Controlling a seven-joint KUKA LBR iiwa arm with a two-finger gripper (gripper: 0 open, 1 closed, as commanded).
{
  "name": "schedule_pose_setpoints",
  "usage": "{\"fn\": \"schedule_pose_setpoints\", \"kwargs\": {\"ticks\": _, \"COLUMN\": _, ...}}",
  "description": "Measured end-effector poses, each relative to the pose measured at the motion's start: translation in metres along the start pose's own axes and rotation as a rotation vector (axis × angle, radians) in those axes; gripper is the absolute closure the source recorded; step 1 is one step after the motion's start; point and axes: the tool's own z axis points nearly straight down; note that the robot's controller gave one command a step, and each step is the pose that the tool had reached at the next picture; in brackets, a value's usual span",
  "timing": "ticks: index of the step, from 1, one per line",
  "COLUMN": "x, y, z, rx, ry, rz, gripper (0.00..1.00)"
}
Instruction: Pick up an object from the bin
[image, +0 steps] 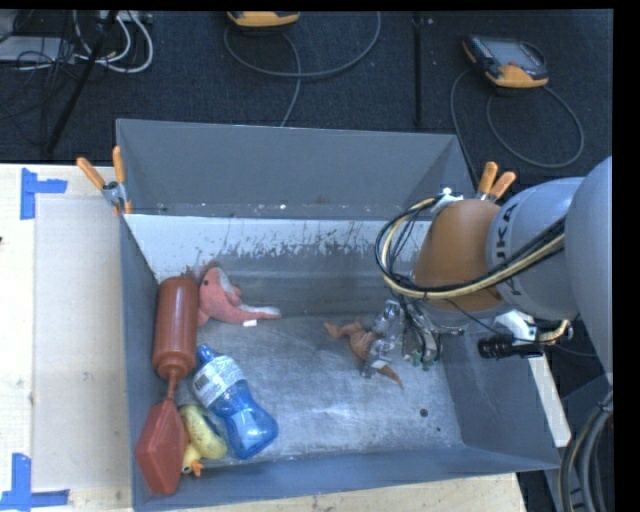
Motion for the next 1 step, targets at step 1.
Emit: {"fn": "schedule_pose_setpoints", "kwargs": {"ticks": 1, "x": -0.0004, "y": 0.0, "z": -0.0026, "rx": 0.001, "ry": 0.004, "rz": 0.001, "gripper": 1.0}}
